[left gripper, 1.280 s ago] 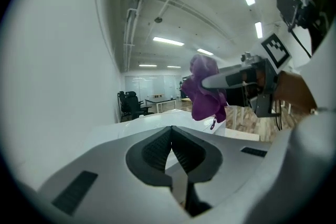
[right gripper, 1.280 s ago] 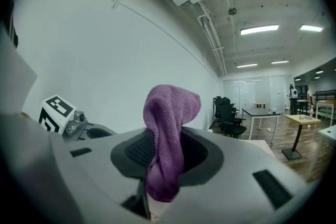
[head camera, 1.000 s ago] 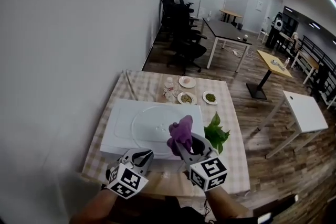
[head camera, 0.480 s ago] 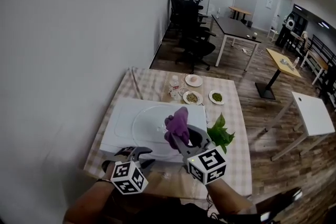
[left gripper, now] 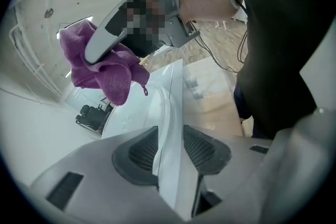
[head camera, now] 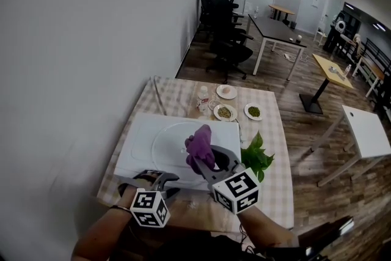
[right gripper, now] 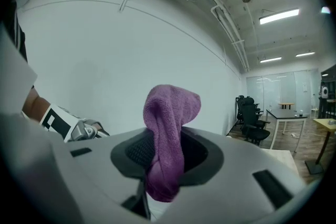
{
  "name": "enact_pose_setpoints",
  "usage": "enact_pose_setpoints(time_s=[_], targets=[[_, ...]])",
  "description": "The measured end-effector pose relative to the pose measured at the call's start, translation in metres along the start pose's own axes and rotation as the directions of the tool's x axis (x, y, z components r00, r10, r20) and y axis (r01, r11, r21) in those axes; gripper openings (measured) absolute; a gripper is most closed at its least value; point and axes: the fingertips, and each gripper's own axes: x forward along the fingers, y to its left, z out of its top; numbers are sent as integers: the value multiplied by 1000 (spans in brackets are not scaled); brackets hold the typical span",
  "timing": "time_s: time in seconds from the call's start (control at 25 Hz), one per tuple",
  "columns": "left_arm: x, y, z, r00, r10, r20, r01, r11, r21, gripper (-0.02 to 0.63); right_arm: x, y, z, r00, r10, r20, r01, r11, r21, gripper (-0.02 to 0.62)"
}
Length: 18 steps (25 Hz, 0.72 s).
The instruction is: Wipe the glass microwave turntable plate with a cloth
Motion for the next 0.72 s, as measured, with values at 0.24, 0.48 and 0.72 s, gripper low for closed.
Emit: enact_pose_setpoints(time_s=[0.24, 0.48, 0.72], targets=[[6, -5, -3, 999, -11, -38, 14, 997, 75, 156, 6, 2, -6, 1000, 19, -16, -19, 1000, -5, 118], [7, -5, -3, 999, -5, -43, 8, 998, 68, 155, 16, 7, -12, 998, 47, -35, -48, 999, -9, 118], [7, -5, -3, 1000, -13, -28, 15, 998, 60, 150, 42, 22, -13, 989, 131, -67, -133, 991, -25, 118]])
